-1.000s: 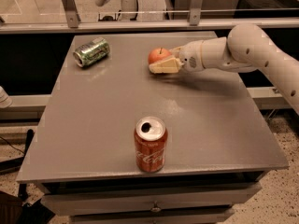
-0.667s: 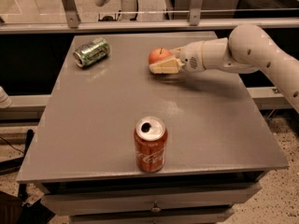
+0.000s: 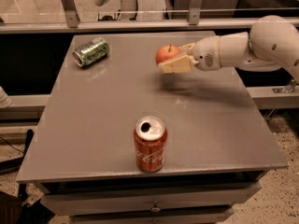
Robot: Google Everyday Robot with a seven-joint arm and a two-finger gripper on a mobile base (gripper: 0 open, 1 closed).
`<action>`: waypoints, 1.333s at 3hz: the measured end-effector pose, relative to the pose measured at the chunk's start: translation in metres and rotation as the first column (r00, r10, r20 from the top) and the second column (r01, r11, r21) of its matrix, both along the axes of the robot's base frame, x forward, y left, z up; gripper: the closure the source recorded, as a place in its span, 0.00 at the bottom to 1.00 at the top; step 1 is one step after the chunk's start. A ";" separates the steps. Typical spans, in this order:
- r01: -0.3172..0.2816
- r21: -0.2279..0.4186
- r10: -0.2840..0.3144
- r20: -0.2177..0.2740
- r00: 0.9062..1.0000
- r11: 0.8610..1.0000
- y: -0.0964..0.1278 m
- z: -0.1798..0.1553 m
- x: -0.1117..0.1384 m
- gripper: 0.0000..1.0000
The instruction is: Move apple near coke can
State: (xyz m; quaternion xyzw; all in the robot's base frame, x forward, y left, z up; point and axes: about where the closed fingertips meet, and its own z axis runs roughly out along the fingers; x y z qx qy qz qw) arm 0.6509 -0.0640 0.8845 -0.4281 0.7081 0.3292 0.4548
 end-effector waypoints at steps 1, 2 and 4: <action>-0.049 -0.016 0.049 -0.020 0.999 0.999 -0.016 0.013 -0.035 1.00; -0.106 -0.047 0.103 -0.065 0.993 0.993 -0.035 0.016 -0.075 1.00; -0.230 -0.090 0.217 -0.135 0.967 0.969 -0.056 0.013 -0.151 1.00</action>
Offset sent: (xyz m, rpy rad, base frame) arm -0.1303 -0.0656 0.0203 -0.0983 0.1216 0.1740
